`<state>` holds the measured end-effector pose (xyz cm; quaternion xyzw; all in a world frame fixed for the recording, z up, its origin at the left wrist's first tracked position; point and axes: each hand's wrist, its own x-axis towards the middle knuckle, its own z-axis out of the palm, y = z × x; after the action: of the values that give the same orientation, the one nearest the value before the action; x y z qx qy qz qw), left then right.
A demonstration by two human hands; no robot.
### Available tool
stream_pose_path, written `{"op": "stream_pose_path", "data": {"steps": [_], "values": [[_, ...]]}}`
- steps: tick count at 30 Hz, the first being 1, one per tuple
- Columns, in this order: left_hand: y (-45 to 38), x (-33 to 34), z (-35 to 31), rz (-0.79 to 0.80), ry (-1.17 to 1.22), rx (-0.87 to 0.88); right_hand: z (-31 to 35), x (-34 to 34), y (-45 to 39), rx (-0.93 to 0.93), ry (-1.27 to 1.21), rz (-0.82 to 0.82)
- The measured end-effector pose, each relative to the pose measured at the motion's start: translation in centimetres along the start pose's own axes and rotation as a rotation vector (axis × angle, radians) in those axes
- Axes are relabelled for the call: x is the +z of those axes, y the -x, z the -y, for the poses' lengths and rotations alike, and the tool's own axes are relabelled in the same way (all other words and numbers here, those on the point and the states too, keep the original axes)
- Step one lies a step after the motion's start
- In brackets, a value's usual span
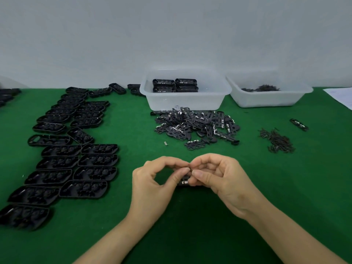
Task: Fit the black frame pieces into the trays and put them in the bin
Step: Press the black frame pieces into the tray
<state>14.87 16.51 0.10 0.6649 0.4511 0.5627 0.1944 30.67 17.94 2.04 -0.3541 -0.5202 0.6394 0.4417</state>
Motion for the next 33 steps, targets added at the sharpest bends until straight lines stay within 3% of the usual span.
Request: {"op": "stream_pose_path", "data": {"steps": [11, 19, 21, 24, 28, 30, 33], "values": [[0.2, 0.6, -0.1, 0.032, -0.025, -0.090, -0.1, 0.2, 0.3, -0.003, 0.046, -0.173], [0.5, 1.3, -0.8, -0.002, -0.261, 0.026, -0.4, 0.4, 0.8, -0.035, 0.008, -0.296], [0.6, 1.3, -0.8, 0.000, -0.229, 0.012, -0.6, 0.4, 0.9, -0.089, 0.058, -0.300], [0.4, 1.3, -0.7, 0.035, 0.000, -0.116, -0.2, 0.3, 1.1, -0.279, 0.246, -0.269], [0.4, 1.2, -0.8, 0.105, 0.295, -0.265, 0.1, -0.6, 1.1, -0.737, 0.958, -0.193], [0.5, 1.3, -0.8, 0.119, 0.327, -0.292, 0.1, -0.5, 1.1, -0.830, 1.238, -0.173], [0.7, 1.6, -0.6, 0.167, 0.429, -0.395, 0.6, -0.2, 1.4, -0.871, 1.435, -0.164]]}}
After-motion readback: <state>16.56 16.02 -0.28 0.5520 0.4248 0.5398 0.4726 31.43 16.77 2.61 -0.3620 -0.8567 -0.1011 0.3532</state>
